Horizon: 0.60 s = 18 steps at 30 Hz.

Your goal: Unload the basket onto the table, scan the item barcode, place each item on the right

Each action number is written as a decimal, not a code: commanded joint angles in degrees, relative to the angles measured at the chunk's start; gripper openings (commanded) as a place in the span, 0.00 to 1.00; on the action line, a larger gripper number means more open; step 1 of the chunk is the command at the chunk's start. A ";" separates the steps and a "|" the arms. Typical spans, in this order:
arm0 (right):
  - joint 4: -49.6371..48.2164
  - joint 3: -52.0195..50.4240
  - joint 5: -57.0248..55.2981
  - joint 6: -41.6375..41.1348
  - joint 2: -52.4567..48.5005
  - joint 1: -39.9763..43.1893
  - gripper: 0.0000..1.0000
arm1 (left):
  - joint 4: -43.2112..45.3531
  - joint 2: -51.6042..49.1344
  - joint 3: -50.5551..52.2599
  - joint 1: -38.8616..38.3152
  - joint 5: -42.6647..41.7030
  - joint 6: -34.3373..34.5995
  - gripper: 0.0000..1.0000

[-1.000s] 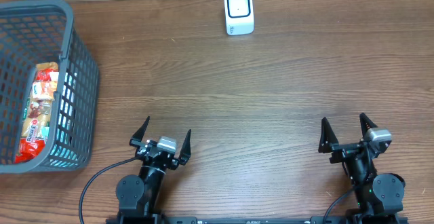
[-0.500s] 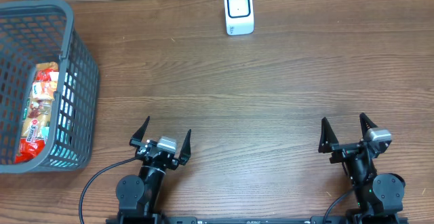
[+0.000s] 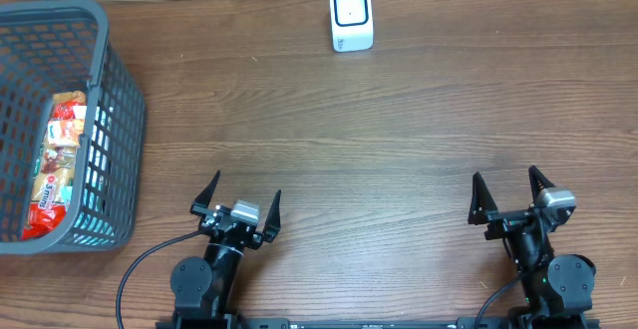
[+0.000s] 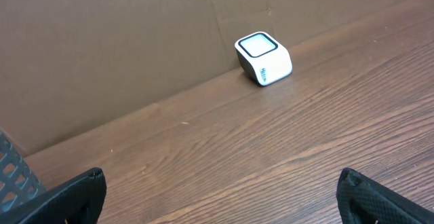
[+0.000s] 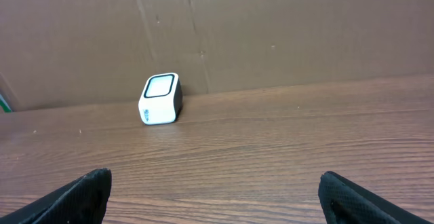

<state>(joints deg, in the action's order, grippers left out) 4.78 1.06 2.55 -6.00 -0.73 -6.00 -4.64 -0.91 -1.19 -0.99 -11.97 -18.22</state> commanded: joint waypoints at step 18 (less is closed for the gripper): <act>-0.22 -0.61 -0.09 0.00 0.57 0.35 1.00 | 4.28 0.63 0.28 0.22 0.35 4.31 1.00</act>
<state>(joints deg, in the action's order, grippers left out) 4.78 1.06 2.57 -6.00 -0.73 -5.98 -2.96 -0.91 -1.08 -0.99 -11.84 -17.85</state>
